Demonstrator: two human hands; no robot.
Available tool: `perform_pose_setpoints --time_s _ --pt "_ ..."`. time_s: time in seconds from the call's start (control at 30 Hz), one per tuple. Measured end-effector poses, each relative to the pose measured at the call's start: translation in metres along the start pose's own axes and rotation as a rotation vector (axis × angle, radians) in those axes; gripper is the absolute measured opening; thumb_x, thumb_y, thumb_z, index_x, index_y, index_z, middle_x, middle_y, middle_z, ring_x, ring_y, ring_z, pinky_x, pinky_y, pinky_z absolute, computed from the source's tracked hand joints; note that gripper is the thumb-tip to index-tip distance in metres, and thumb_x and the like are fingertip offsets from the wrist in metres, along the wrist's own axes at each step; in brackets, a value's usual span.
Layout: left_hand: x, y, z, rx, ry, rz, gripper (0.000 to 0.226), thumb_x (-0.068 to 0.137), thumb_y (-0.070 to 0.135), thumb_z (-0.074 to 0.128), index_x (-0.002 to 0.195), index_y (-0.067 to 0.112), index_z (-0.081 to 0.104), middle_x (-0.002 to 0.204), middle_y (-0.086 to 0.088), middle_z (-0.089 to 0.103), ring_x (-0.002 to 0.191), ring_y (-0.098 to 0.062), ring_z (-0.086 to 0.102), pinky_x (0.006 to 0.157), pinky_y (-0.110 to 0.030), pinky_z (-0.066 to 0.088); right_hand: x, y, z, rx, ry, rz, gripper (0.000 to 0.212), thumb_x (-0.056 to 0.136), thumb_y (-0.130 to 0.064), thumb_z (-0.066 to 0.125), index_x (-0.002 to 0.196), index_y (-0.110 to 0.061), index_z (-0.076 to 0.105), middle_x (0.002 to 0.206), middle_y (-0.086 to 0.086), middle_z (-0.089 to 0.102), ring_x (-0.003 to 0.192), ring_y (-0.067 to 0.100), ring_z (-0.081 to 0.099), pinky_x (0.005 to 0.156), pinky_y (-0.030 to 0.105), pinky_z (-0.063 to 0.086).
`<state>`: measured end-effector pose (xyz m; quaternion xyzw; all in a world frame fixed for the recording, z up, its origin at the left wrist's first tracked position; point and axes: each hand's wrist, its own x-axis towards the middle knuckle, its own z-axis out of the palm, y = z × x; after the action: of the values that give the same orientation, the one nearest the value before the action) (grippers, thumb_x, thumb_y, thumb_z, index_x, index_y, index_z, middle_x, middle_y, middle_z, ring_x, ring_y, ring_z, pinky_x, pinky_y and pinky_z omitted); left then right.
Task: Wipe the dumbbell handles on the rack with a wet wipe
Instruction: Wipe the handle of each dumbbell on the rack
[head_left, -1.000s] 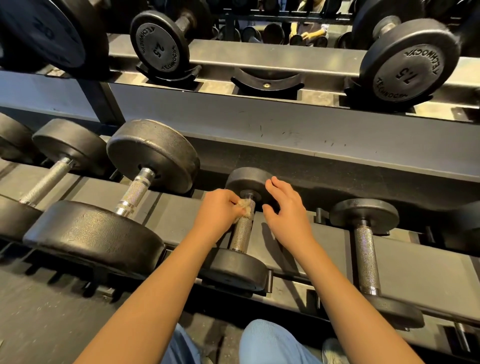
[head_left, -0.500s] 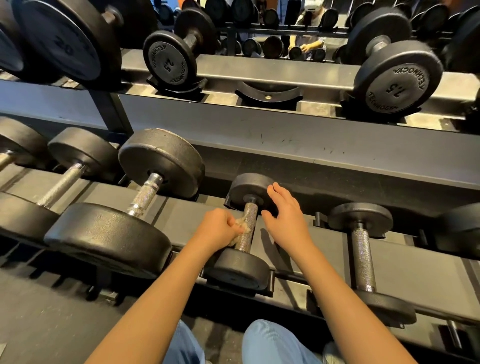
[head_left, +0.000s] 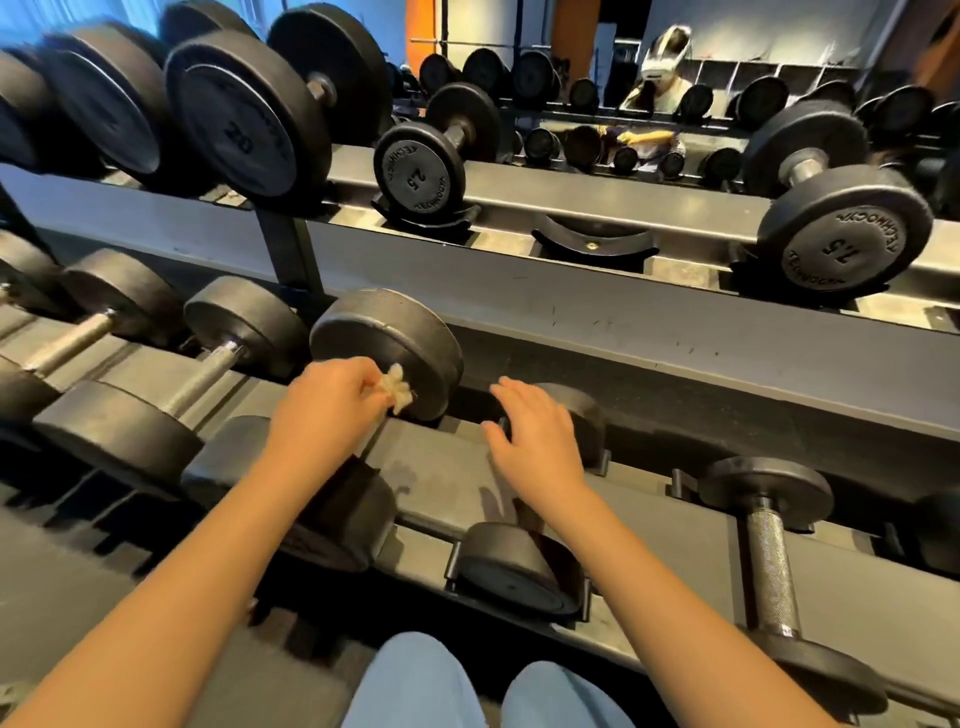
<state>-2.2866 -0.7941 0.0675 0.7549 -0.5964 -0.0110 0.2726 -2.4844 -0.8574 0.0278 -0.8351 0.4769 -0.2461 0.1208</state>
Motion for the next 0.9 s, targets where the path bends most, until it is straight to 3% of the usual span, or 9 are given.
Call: perform_pose_setpoints --time_s 0.13,0.27,0.43,0.67,0.73,0.83,0.9 --pt "0.035 -0.041 -0.009 0.08 -0.024 -0.185 0.012 0.084 0.026 0.067 0.081 0.015 0.069 0.08 -0.005 0.064 0.079 -0.023 0.061 0.073 -0.039 0.049 0.029 -0.03 0.015 0.084 -0.064 -0.082 0.052 0.097 -0.03 0.05 0.146 -0.019 0.034 0.154 0.0 0.03 0.143 0.016 0.024 0.116 0.036 0.019" --pt "0.061 -0.055 -0.005 -0.008 -0.187 -0.332 0.018 0.083 0.024 0.071 0.078 0.007 0.071 0.08 -0.011 0.07 0.082 -0.025 0.064 0.081 -0.04 0.05 0.067 -0.041 0.019 0.101 -0.041 -0.162 0.058 0.097 -0.03 0.05 0.149 -0.018 0.027 0.157 -0.001 0.022 0.143 0.016 0.022 0.115 0.034 0.02" --pt "0.075 -0.054 0.008 -0.107 -0.392 -0.375 0.017 0.08 0.028 0.075 0.079 0.011 0.071 0.083 -0.007 0.068 0.081 -0.017 0.061 0.074 -0.028 0.047 0.099 -0.039 0.04 0.172 -0.027 -0.195 0.054 0.101 -0.028 0.043 0.15 -0.021 0.024 0.159 -0.006 0.017 0.145 0.013 0.012 0.116 0.029 0.013" --pt "0.086 -0.064 0.018 -0.063 -0.398 -0.34 0.015 0.08 0.027 0.074 0.074 0.014 0.069 0.076 -0.002 0.067 0.076 -0.013 0.061 0.064 -0.022 0.042 0.097 -0.037 0.074 0.383 0.103 -0.132 0.052 0.099 -0.029 0.039 0.149 -0.022 0.027 0.157 -0.009 0.018 0.146 0.009 0.007 0.115 0.025 0.008" --pt "0.087 -0.073 0.02 -0.069 -0.411 -0.341 0.021 0.081 0.028 0.073 0.07 0.01 0.069 0.073 -0.008 0.066 0.069 -0.012 0.057 0.058 -0.022 0.04 0.096 -0.038 0.078 0.403 0.113 -0.117 0.053 0.097 -0.032 0.036 0.149 -0.022 0.028 0.156 -0.011 0.019 0.146 0.009 0.008 0.116 0.025 0.008" --pt "0.084 -0.081 0.024 -0.106 -0.403 -0.375 0.025 0.083 0.025 0.071 0.077 0.001 0.069 0.082 -0.019 0.068 0.07 -0.018 0.056 0.066 -0.032 0.047 0.096 -0.037 0.082 0.39 0.136 -0.112 0.054 0.095 -0.036 0.032 0.148 -0.023 0.026 0.153 -0.015 0.015 0.146 0.01 0.009 0.117 0.027 0.009" --pt "0.083 -0.078 0.025 -0.12 -0.382 -0.395 0.022 0.084 0.024 0.07 0.079 0.003 0.07 0.082 -0.017 0.068 0.067 -0.016 0.055 0.059 -0.026 0.043 0.096 -0.039 0.084 0.394 0.135 -0.09 0.055 0.095 -0.035 0.032 0.148 -0.024 0.023 0.153 -0.015 0.014 0.147 0.01 0.008 0.118 0.03 0.01"
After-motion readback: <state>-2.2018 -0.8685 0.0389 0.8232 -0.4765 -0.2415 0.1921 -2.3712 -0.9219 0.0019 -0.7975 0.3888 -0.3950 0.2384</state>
